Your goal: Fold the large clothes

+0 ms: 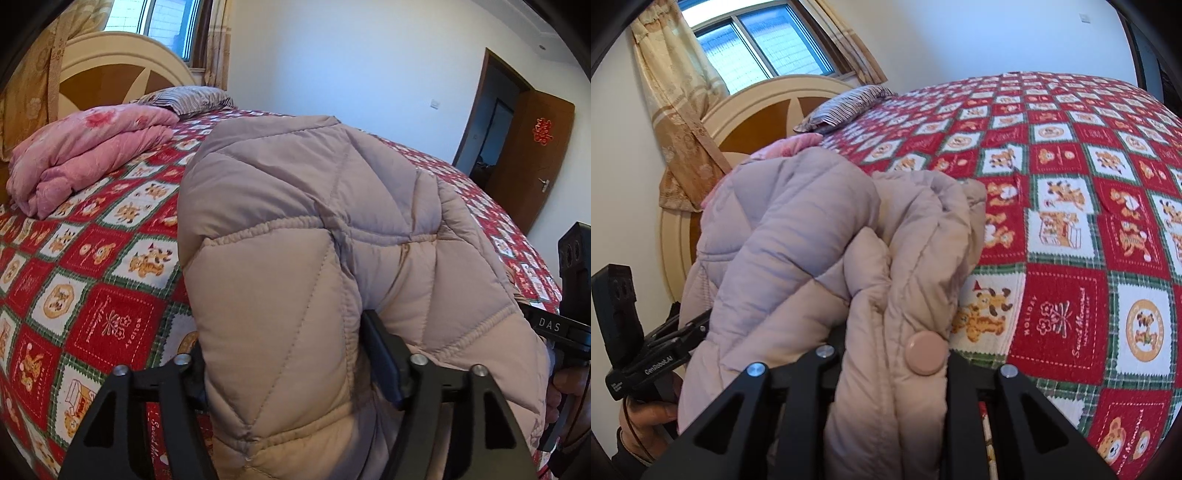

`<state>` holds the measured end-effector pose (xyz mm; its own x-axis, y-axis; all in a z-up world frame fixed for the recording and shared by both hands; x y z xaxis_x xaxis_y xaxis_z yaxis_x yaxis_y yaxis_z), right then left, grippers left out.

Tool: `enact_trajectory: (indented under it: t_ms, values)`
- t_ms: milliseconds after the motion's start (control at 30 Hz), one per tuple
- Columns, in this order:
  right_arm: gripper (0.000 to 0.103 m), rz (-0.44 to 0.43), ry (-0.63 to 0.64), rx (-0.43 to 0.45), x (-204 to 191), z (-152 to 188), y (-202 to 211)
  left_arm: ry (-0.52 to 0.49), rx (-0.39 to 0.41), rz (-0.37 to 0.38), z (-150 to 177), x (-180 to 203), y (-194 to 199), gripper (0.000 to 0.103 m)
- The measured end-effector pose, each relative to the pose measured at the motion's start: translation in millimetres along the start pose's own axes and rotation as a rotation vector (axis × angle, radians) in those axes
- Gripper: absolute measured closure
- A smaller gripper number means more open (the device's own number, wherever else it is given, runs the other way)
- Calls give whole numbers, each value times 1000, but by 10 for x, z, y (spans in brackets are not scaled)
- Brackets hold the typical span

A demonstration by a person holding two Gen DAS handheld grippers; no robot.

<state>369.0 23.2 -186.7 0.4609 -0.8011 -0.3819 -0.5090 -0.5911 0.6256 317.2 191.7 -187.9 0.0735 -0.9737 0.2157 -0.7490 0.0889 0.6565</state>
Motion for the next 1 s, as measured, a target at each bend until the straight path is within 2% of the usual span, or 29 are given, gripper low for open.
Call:
enact_trajectory:
  t_ms: [167,233,333,667,833,1000]
  values:
    - [78,18,1,-16,26,43,-58,21,-14,-37,16,-93,-90,14]
    - [74,32,3,-19,31,44,-74,32,-15,-60,22,-130,-112,6]
    - [65,59,1,-20,36,46,-99,34,-12,-85,24,-166,-139,1]
    - [56,165,30,-17,67,57,-153,74,-17,-50,65,-229,-233,1]
    - [52,169,1,-12,142,96,-184,81,-7,-30,70,-233,-290,1]
    - [43,176,-22,-15,219,146,-235,79,7,-35,77,-211,-316,1]
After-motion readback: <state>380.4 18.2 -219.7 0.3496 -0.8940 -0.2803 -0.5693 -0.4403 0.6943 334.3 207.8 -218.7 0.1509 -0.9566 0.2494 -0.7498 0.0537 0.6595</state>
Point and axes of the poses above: each gripper's, at about its wrist camera, not at the fingertips, and y roughly against the way its jaws point, x to its right, z to its underside, the point moved 4 cm from there along -y, roughly the way its jaws point, and after that the axes turned 4 degrees about y, right-handed, at the moved point
